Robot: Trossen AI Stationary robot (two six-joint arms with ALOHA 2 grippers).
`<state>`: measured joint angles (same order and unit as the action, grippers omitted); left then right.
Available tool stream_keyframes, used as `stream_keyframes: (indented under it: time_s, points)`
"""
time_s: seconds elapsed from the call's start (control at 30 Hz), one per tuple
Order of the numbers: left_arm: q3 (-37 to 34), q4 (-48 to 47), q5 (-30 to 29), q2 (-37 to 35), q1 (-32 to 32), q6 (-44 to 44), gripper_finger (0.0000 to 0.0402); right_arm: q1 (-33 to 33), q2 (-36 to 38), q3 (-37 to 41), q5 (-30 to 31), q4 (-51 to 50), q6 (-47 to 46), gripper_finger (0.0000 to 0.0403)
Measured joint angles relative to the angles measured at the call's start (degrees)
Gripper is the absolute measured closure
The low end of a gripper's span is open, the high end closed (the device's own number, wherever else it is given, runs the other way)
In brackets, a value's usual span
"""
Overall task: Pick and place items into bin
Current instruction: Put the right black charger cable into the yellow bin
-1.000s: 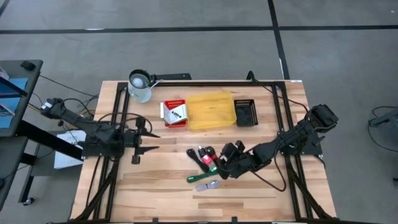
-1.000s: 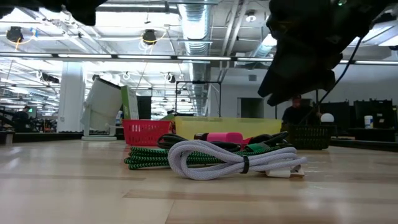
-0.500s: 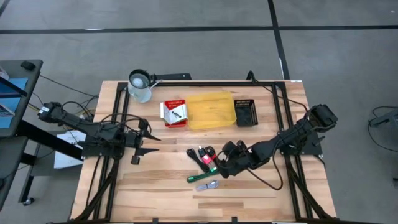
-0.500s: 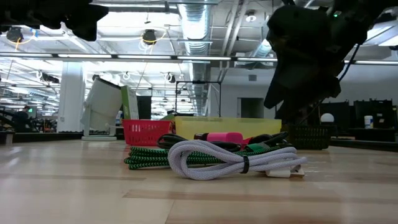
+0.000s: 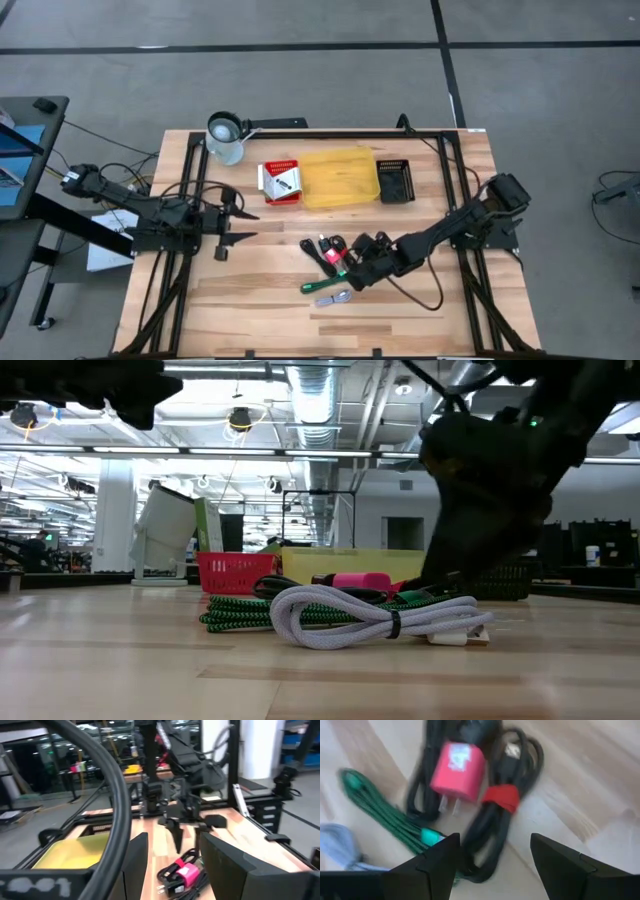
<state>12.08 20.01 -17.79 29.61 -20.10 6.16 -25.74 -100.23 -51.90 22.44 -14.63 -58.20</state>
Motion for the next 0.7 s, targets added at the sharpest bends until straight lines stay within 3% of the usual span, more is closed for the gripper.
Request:
stream_keyframes:
  time_s: [0.4,0.53,0.7]
  points:
    - [0.00,-1.91,-2.49,0.00,0.00,-1.63,0.0232,0.62,-0.96,-0.11,-0.06,1.38,0.14,0.0180]
    - [0.00,-3.46,-2.47,0.01,0.00,-3.75,0.0232,1.33,-0.96,-0.11,-0.48,1.39,0.15,0.0226]
    - [0.00,-3.86,-2.44,0.01,0.00,-5.33,0.0232,2.47,-0.96,-0.11,-2.52,1.40,0.33,0.0318]
